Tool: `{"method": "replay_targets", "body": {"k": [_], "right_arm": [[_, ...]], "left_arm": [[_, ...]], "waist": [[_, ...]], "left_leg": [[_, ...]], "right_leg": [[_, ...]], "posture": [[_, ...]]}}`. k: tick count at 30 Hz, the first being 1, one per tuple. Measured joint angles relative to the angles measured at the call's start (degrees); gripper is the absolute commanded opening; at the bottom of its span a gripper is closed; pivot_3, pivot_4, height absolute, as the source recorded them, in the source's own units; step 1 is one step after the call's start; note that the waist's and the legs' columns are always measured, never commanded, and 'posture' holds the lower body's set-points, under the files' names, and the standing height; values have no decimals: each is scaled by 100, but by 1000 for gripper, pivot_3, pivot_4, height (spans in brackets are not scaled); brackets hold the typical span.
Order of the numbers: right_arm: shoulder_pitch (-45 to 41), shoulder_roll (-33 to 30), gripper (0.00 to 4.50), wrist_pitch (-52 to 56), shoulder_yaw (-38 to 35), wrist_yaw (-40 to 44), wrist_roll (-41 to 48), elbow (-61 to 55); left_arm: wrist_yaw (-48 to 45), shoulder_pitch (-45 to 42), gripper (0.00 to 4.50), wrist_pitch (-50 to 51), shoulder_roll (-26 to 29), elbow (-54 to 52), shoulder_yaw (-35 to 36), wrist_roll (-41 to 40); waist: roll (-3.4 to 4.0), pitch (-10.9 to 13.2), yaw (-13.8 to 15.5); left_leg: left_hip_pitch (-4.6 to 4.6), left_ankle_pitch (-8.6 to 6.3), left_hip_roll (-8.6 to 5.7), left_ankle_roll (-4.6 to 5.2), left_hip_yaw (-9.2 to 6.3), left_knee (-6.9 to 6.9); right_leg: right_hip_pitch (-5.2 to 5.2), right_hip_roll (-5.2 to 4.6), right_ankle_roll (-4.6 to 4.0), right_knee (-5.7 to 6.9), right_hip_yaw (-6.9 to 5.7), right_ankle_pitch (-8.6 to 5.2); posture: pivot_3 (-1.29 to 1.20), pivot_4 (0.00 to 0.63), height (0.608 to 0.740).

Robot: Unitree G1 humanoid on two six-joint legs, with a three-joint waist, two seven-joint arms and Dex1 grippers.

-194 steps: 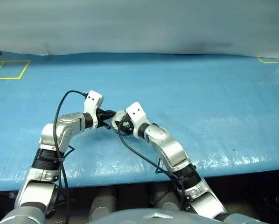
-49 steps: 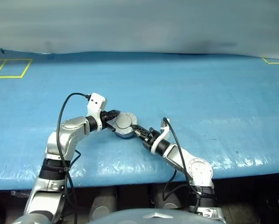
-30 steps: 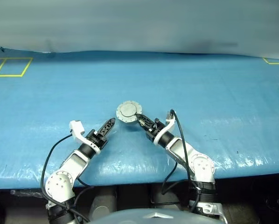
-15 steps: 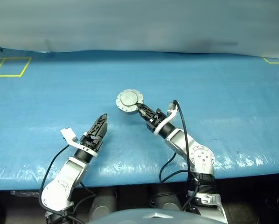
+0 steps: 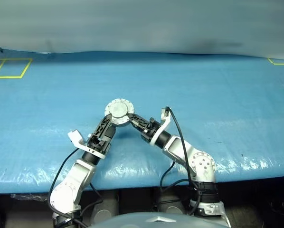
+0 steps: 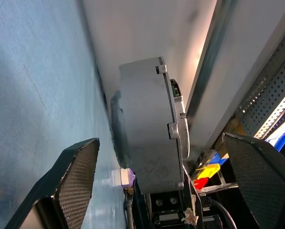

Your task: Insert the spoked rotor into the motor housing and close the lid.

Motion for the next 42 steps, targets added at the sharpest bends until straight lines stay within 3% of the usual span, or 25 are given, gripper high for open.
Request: {"method": "replay_targets", "body": {"k": [8, 12, 15, 21, 22, 27, 30, 34, 42], "right_arm": [[178, -3, 1240, 32, 284, -76, 154, -150], [179, -5, 1240, 17, 325, -94, 156, -186], [179, -7, 1240, -27, 327, -95, 145, -204], [187, -13, 1240, -68, 328, 121, -85, -247], [211, -14, 1976, -82, 327, 173, -114, -258], [442, -130, 3588, -149, 344, 542, -286, -585], [461, -882, 4496, -452, 805, 871, -1530, -1071], [845, -1523, 4496, -1330, 1353, 1267, -3570, -1181], [1110, -1781, 4496, -2678, 1986, 1882, -5674, -1324]], "left_arm": [[-18, -40, 4500, -262, 5, 42, -204, -123], [63, -44, 3635, -400, 5, 122, -215, -233], [91, -44, 2547, -463, 6, 236, -217, -274], [180, -63, 2418, -551, 10, 239, -297, -405], [188, -67, 2418, -561, 11, 239, -308, -410], [438, -194, 2418, -696, 11, 252, -307, -375], [683, -448, 2418, -865, 4, 441, -222, -310], [981, -1145, 2418, -1195, 53, 938, 127, -101], [898, -2701, 2418, -1852, 408, 2451, 622, 876]], "waist": [[0, 0, 5], [0, 0, 17], [0, 0, 23], [-1, 0, 29], [-1, 0, 33], [-1, 0, 49], [0, 0, 64], [-6, -1, 116], [-16, 2, 133]], "left_leg": [[0, 0, 0, 0, 0, -1], [0, 0, 0, 0, 0, 0], [-2, -1, 0, 1, 0, 0], [-2, -1, 0, 1, 0, -1], [-2, -1, 0, 1, 0, -1], [-2, -1, 0, 1, 0, 1], [1, -1, -4, 1, 0, 7], [-2, 0, -4, 0, -1, 12], [-1, 0, -6, 0, -1, 18]], "right_leg": [[0, 0, 0, 0, 0, 0], [0, 0, 0, 0, 0, 0], [0, 0, 0, -1, 0, 0], [0, 0, 0, -2, -1, 0], [0, 0, 0, -2, -1, 0], [-1, 0, 0, -2, -1, 0], [5, -1, 1, -3, -2, 0], [5, 1, 4, -2, -4, 1], [12, 5, 11, -3, 0, 6]], "posture": [[0, 150, 740], [0, 150, 740], [0, 150, 740], [0, 150, 740], [0, 150, 740], [0, 150, 740], [0, 150, 740], [0, 150, 740], [0, 150, 740]]}}
